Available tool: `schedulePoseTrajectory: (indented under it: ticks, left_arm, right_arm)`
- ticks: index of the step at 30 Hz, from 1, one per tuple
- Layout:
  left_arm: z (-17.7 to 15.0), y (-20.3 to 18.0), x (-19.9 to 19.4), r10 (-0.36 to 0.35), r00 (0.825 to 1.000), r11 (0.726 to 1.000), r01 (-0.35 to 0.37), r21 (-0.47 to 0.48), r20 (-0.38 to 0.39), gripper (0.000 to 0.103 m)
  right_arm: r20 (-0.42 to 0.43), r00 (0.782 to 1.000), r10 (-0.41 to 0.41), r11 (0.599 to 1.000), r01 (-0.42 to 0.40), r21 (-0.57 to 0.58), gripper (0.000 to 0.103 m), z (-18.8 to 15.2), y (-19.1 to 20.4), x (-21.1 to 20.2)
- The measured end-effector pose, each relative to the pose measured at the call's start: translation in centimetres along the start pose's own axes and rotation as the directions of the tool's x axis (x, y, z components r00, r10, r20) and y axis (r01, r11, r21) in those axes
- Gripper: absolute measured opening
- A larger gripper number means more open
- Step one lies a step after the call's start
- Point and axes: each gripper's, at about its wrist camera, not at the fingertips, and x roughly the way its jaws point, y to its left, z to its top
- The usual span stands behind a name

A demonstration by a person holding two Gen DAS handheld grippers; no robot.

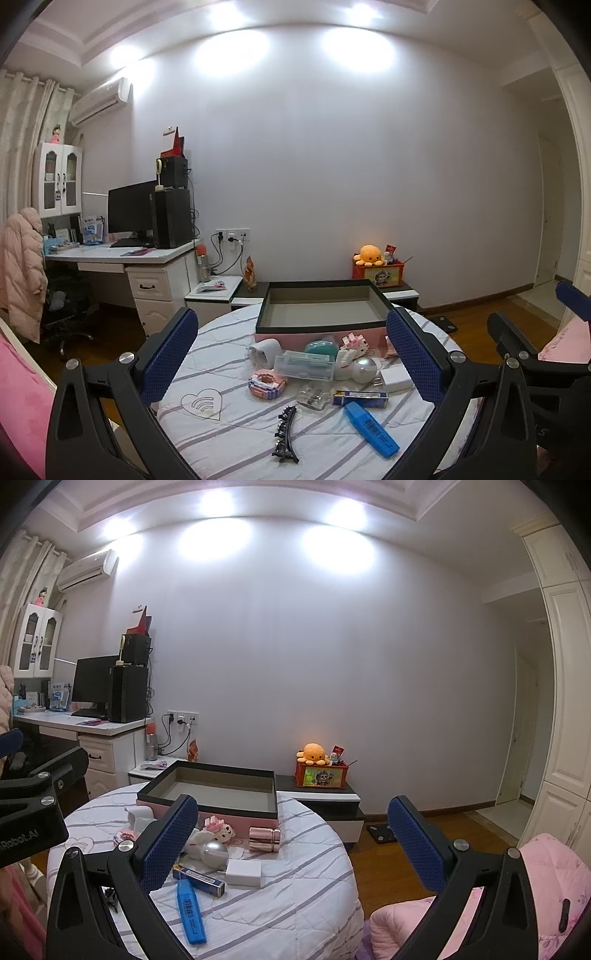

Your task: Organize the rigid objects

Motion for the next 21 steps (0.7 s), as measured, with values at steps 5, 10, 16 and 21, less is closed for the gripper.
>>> schedulePoseTrajectory:
  ticks: [5,10,16,21]
  left_arm:
    - [0.0,-0.1,0.0,0.007,1.000,1.000,-0.007,0.007,0.002,0.103]
    - [-0.1,0.0,-0.1,0.010,1.000,1.000,-0.010,0.007,0.000,0.103]
    - [-0.3,0.2,0.1,0.010,1.000,1.000,-0.009,0.010,-0.018,0.103]
    - [-0.7,0.3,1.0,0.018,0.997,1.000,-0.017,0.004,-0.076,0.103]
  right_arm:
    - [-0.001,1.000,0.001,1.000,-0.001,0.002,0.103,-0.1,0.0,0.0]
    - [-0.004,1.000,0.003,1.000,-0.003,0.003,0.103,-0.1,-0.1,0.0]
    - [-0.026,1.000,0.015,1.000,-0.015,0.014,0.103,-0.2,-0.3,0.5]
    - [-0.059,0.998,0.034,0.999,-0.032,0.024,0.103,-0.5,-0.3,1.1]
